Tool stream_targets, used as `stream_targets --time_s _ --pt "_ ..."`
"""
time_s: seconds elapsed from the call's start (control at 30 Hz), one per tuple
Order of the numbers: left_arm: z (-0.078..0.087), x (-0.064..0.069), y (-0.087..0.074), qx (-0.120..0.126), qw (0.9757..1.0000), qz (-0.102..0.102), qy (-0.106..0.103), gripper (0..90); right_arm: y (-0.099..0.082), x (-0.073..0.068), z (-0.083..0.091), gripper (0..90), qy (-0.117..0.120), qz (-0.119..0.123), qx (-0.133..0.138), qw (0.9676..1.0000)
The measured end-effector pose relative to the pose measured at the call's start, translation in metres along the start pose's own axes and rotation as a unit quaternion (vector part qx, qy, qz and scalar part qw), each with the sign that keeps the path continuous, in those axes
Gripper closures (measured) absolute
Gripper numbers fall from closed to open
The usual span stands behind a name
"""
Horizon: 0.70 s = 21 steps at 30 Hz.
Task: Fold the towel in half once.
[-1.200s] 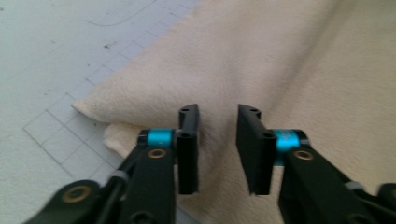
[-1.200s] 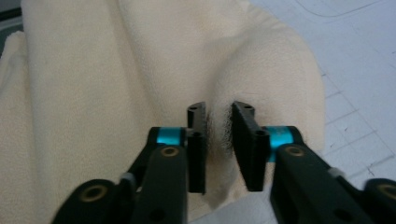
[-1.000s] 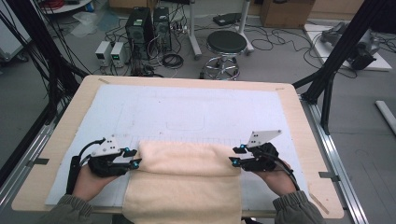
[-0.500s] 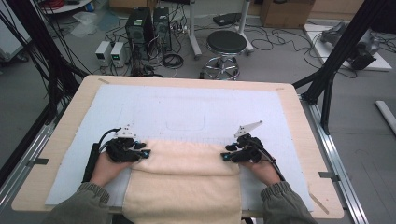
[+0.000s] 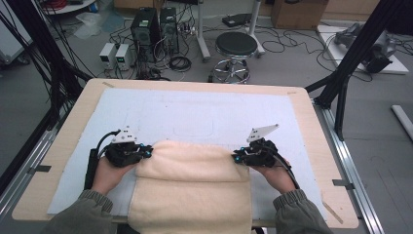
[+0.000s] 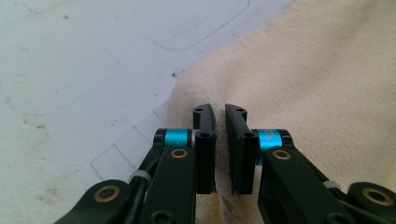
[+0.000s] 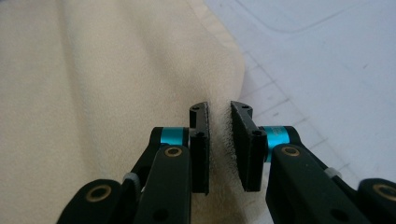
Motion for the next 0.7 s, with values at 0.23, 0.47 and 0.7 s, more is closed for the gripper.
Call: stream_targets --time_s 0.23,0.47,0.7 --pt "0.017 0.005 0.006 0.023 0.9997 -0.011 -0.003 81.9 0.013 -0.012 0.012 78.7 -0.002 0.021 0.015 0.9997" --pt "0.031 0.022 0.003 0.034 0.9989 -0.03 -0.012 81.6 0.015 -0.021 0.026 78.3 0.002 0.03 0.024 0.9993" --pt "0.049 0.046 -0.008 0.042 0.9975 -0.05 -0.027 81.1 0.009 -0.046 0.037 78.1 0.02 0.05 0.032 0.998"
Point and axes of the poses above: each handheld gripper's, and its own axes: z roughly backward along the jaws, y roughly out of its top, x roughly to its right, the point moved 9 cm from there along -z, roughly forward along the jaws, and after that the axes turned 1 degree about -y, right-handed, at the moved point
